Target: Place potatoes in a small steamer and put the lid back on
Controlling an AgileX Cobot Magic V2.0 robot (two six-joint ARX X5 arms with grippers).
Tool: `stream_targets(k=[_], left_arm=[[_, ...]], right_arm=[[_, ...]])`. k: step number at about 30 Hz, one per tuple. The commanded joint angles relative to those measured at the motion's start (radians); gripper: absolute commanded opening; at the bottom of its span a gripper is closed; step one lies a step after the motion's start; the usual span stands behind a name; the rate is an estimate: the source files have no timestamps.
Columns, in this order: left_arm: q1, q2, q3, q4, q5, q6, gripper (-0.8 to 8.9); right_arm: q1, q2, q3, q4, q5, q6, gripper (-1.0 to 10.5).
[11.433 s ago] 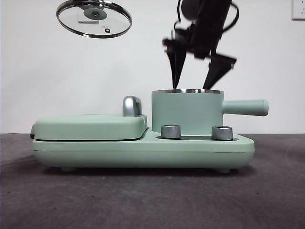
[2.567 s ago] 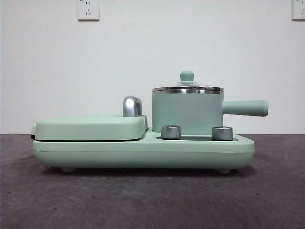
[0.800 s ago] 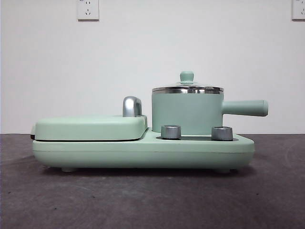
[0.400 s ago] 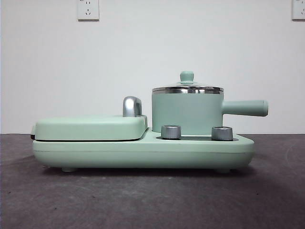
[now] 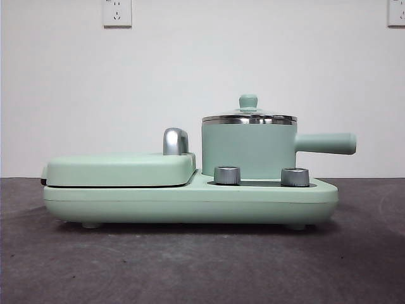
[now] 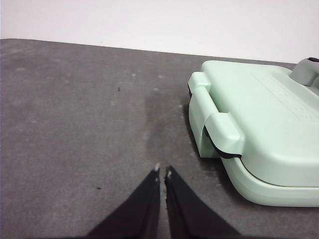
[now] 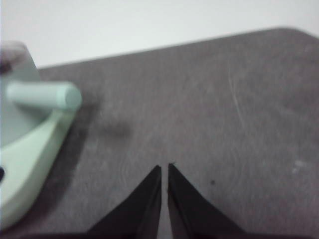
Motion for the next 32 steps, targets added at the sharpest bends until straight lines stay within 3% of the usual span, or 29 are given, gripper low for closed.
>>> stream_targets(k=[1,13,32], left_arm=[[0.001,-0.002,-0.019,-0.008,-0.002,0.010,0.20],[0.001,-0.002,-0.019,-0.009,-0.002,0.010,0.20],[0.001,-0.002,-0.019,-0.009,-0.002,0.010,0.20]], right_arm=[[-0.002,-0.001,-0.026,0.030,-0.023,-0.016,0.2],[-0.001,-0.001,-0.025,0.036,-0.026,-0.169,0.2],[-0.002,-0.001,-0.025,0.054,-0.026,-0.168,0.2]])
